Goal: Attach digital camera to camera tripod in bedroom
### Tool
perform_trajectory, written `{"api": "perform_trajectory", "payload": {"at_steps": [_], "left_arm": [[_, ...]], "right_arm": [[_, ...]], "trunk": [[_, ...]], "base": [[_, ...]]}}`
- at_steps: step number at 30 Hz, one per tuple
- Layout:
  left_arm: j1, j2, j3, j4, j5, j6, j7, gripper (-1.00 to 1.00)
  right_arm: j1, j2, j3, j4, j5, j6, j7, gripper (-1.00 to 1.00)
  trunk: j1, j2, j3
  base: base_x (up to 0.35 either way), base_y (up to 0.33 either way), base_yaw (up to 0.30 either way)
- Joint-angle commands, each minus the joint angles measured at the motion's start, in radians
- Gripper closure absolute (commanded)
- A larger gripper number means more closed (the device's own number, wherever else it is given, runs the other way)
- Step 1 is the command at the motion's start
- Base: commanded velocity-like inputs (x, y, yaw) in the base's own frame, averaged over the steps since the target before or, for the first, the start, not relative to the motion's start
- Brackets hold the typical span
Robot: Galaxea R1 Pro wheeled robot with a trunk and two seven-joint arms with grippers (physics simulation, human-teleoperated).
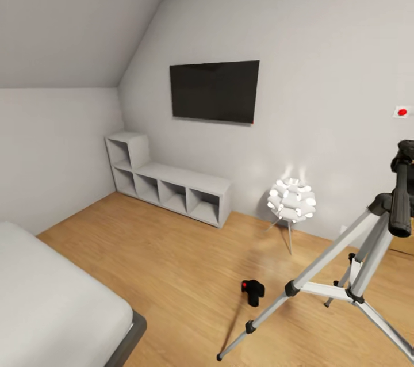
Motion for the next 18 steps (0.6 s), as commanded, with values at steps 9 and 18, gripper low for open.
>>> {"api": "perform_trajectory", "payload": {"at_steps": [9,18], "left_arm": [[0.000,0.000,0.000,-0.001,0.007,-0.002,0.000,-1.00],[0.000,0.000,0.000,-0.001,0.007,-0.002,0.000,-1.00]], "right_arm": [[0.000,0.000,0.001,0.000,0.000,-0.003,0.000,-1.00],[0.000,-0.001,0.001,0.000,0.000,-0.003,0.000,-1.00]], "trunk": [[0.000,0.000,-0.001],[0.000,0.000,-0.001]], "base": [[0.000,0.000,-0.291],[0.000,0.000,-0.291]]}}
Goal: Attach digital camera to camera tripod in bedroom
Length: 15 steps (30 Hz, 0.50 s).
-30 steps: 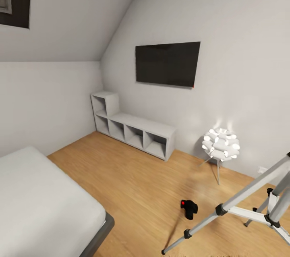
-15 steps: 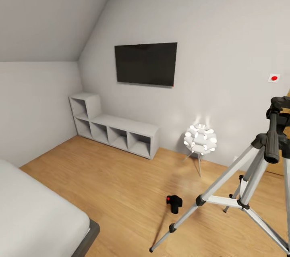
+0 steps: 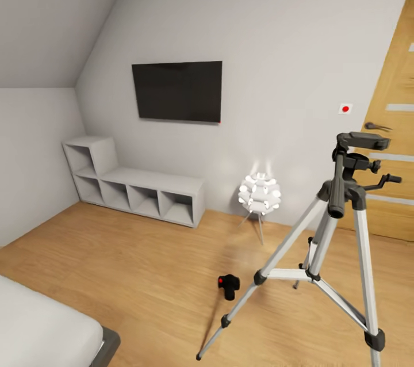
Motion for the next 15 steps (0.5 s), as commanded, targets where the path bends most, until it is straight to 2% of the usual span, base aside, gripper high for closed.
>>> {"api": "perform_trajectory", "payload": {"at_steps": [1,15], "left_arm": [[0.000,0.000,0.000,-0.001,0.007,-0.002,0.000,-1.00],[0.000,0.000,0.000,-0.001,0.007,-0.002,0.000,-1.00]], "right_arm": [[0.000,0.000,0.001,0.000,0.000,-0.003,0.000,-1.00],[0.000,0.000,0.001,0.000,0.000,-0.003,0.000,-1.00]], "trunk": [[0.000,0.000,-0.001],[0.000,0.000,-0.001]], "base": [[0.000,0.000,-0.291],[0.000,0.000,-0.291]]}}
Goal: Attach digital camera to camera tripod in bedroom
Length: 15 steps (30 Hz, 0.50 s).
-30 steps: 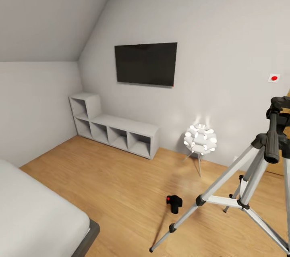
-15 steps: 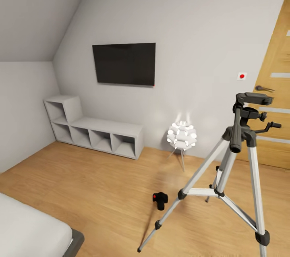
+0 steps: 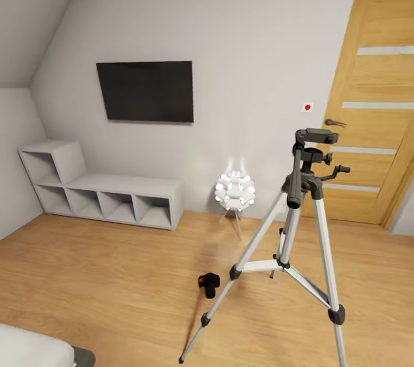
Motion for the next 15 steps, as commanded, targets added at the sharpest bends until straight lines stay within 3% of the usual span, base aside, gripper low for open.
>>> {"api": "perform_trajectory", "payload": {"at_steps": [1,15], "left_arm": [[0.000,0.000,0.000,-0.001,0.007,-0.002,0.000,-1.00],[0.000,0.000,0.000,-0.002,0.006,-0.002,0.001,-1.00]], "right_arm": [[0.000,0.000,0.001,0.000,0.000,-0.003,0.000,-1.00],[0.000,0.000,0.001,0.000,0.000,-0.003,0.000,-1.00]], "trunk": [[0.000,0.000,-0.001],[0.000,0.000,-0.001]], "base": [[0.000,0.000,-0.291],[0.000,0.000,-0.291]]}}
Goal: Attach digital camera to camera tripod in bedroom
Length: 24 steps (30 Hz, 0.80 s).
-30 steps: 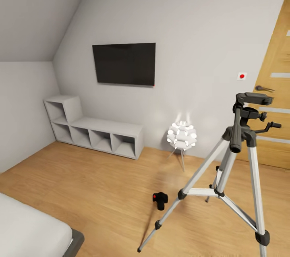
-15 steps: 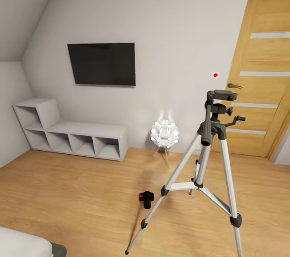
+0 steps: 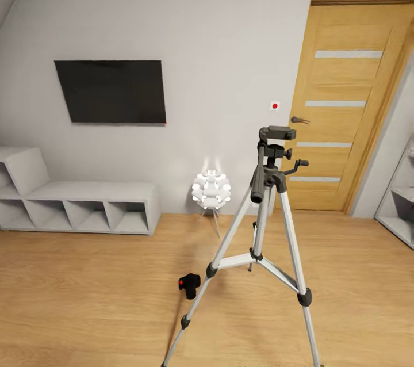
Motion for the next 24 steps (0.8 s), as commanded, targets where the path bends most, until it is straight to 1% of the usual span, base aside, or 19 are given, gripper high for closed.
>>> {"api": "perform_trajectory", "payload": {"at_steps": [1,14,18,20,21,24], "left_arm": [[0.000,0.000,0.000,-0.001,0.007,-0.002,0.000,-1.00],[0.000,0.000,0.001,-0.001,0.008,-0.002,0.007,-1.00],[0.000,-0.002,0.003,-0.002,0.016,-0.002,0.009,-1.00],[0.000,-0.005,0.003,-0.003,0.039,-0.002,0.009,-1.00],[0.000,-0.005,0.003,-0.003,0.039,-0.002,0.009,-1.00],[0.000,-0.013,0.002,-0.002,0.081,-0.002,0.009,-1.00]], "right_arm": [[0.000,0.000,0.001,0.000,0.000,-0.003,0.000,-1.00],[0.000,0.000,0.001,0.000,0.000,-0.003,0.000,-1.00],[0.000,0.001,0.001,0.000,0.000,-0.003,0.000,-1.00],[0.000,0.001,0.001,0.000,0.000,-0.003,0.000,-1.00],[0.000,0.001,0.001,0.000,0.000,-0.003,0.000,-1.00],[0.000,0.002,0.001,0.000,0.000,-0.003,0.000,-1.00]], "trunk": [[0.000,0.000,-0.001],[0.000,0.000,-0.001],[0.000,0.000,-0.001],[0.000,0.000,-0.001],[0.000,0.000,-0.001],[0.000,0.000,-0.001]], "base": [[0.000,0.000,-0.291],[0.000,0.000,-0.291],[0.000,0.000,-0.291],[0.000,0.000,-0.291],[0.000,0.000,-0.291],[0.000,0.000,-0.291]]}}
